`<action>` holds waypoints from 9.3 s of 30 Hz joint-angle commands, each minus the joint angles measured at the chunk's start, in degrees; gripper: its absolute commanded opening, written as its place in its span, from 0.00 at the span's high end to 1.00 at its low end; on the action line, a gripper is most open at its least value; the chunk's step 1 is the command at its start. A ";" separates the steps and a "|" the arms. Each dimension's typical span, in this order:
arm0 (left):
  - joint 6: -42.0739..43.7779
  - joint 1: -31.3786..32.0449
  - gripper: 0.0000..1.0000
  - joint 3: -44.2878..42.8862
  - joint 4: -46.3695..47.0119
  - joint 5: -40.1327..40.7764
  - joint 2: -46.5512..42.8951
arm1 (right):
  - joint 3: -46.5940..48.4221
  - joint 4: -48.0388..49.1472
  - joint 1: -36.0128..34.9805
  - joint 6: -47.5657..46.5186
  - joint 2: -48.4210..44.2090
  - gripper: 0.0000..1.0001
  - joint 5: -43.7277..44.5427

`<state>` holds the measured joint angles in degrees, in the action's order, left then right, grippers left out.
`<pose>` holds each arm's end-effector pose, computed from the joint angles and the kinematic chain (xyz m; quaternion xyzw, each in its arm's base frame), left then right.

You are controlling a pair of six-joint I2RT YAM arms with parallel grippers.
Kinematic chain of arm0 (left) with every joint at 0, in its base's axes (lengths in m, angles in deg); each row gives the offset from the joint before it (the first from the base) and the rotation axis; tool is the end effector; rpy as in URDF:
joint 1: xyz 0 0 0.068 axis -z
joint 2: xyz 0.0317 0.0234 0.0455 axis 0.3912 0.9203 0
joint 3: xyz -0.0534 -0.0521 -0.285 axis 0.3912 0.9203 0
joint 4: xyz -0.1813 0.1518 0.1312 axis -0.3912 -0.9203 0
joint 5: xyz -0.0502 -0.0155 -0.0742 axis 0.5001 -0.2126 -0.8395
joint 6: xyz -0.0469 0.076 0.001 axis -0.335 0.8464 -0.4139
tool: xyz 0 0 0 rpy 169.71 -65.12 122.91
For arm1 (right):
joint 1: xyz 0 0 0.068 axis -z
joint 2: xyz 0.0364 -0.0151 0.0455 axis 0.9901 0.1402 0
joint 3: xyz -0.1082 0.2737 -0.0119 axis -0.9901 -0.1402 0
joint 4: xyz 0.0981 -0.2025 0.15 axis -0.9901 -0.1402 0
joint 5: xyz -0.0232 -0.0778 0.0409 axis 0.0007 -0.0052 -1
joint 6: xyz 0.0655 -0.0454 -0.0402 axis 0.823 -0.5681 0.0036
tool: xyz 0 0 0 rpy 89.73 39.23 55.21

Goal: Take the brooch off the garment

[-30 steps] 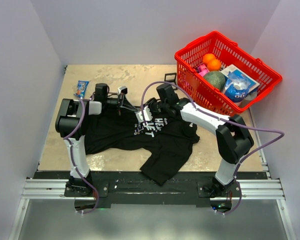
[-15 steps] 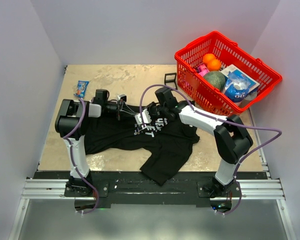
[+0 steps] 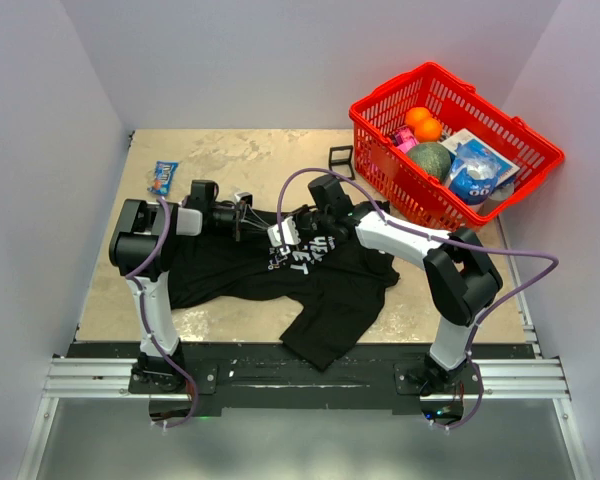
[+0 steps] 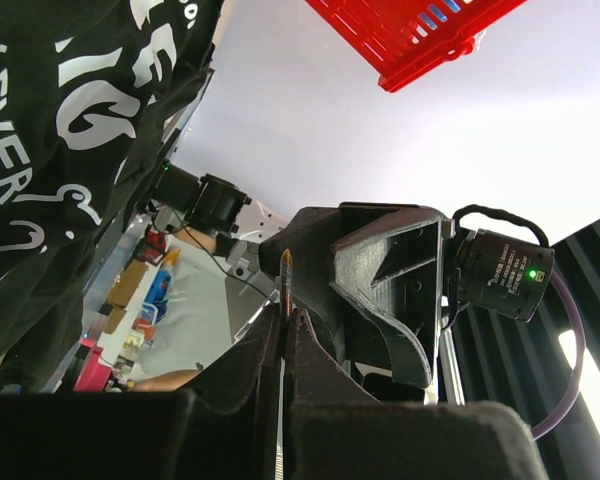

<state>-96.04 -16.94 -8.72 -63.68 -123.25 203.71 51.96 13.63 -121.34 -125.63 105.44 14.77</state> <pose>0.3935 -0.1215 0.1175 0.2062 -0.7085 0.6443 0.2010 0.3140 0.3134 0.2198 -0.7935 0.3725 0.1178 0.4667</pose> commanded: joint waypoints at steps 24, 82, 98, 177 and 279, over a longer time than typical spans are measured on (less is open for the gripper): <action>2.93 -2.48 0.20 -1.02 16.82 4.91 -5.31 | 13.11 -4.66 5.63 29.57 2.93 1.00 2.06; 39.87 6.22 0.75 -15.45 26.14 6.58 -13.13 | 27.19 -8.18 17.51 71.99 7.33 0.96 -32.04; 40.57 6.48 0.82 -15.54 24.74 4.91 -12.52 | 26.93 -6.60 17.51 73.84 7.85 0.96 -32.13; 67.92 7.98 0.65 -16.68 0.38 9.48 -16.04 | 23.42 -2.91 17.51 79.82 7.32 1.00 -30.46; 41.11 4.90 0.82 -13.08 30.44 9.05 -12.26 | 29.13 -8.97 15.58 71.82 10.40 1.00 -32.57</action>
<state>-50.51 -11.72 -21.94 -45.39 -112.87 191.52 78.49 7.46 -104.49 -52.40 114.60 -14.13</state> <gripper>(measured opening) 0.176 0.045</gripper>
